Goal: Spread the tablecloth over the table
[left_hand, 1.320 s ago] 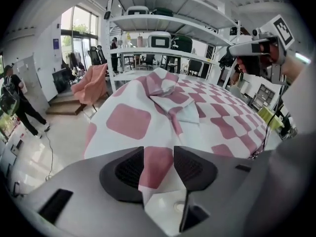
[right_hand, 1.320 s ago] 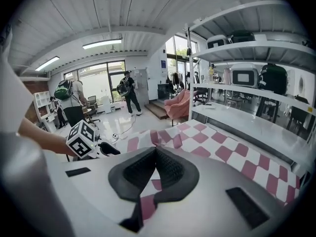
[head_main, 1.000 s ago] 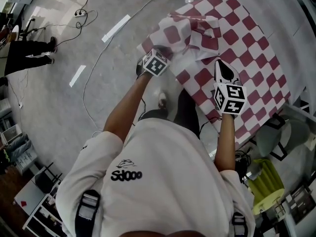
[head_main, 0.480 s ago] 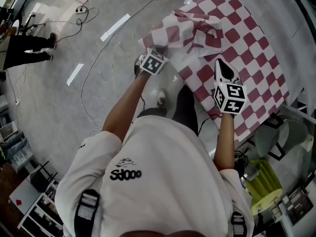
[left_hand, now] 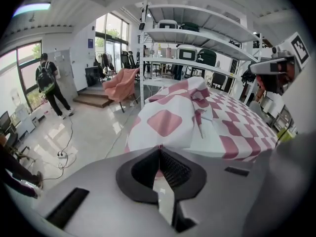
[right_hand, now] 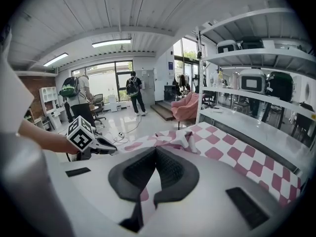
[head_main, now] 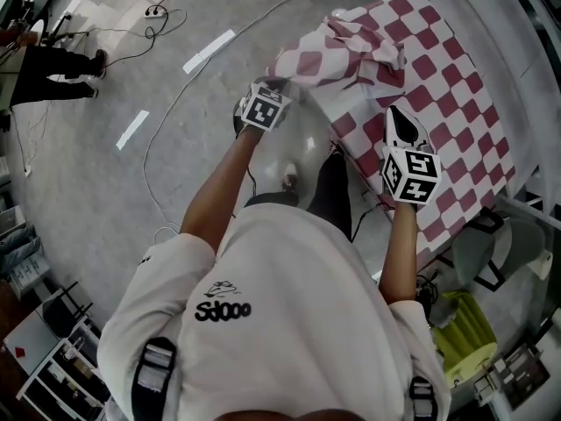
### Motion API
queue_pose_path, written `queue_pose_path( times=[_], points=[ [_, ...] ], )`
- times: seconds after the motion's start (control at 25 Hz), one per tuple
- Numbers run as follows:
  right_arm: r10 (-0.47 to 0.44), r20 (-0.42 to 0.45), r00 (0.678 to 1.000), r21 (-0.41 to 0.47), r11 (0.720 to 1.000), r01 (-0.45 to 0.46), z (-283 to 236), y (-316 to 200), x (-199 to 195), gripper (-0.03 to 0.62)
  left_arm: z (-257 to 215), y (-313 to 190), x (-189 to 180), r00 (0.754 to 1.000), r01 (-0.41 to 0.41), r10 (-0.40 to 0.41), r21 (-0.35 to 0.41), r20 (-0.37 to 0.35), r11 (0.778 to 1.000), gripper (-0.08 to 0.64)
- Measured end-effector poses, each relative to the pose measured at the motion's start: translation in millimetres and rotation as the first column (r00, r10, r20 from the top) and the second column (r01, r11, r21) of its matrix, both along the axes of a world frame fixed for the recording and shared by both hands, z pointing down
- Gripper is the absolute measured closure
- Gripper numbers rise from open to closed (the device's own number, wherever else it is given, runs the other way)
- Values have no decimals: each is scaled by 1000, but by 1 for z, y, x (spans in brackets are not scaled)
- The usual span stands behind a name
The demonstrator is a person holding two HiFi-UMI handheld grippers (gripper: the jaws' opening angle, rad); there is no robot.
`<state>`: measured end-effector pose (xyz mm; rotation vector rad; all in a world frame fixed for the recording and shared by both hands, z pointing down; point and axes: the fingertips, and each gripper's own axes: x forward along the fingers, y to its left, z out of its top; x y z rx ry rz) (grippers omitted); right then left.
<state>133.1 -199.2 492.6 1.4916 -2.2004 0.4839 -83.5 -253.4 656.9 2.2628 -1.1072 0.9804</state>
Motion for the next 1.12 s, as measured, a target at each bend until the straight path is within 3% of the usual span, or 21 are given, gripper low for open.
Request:
queue_pose_path(
  times=[0.32, 0.72, 1.12],
  points=[
    [-27, -3, 1000, -25, 999, 27, 12, 4, -27, 571, 13, 3, -51, 994, 111, -111, -29, -8, 993, 531],
    [-61, -2, 998, -53, 997, 60, 29, -6, -45, 571, 46, 7, -129, 965, 261, -259, -59, 39, 964, 531],
    [-71, 5, 997, -52, 996, 72, 29, -3, -38, 571, 76, 20, -156, 937, 340, -327, -97, 125, 936, 529]
  ],
)
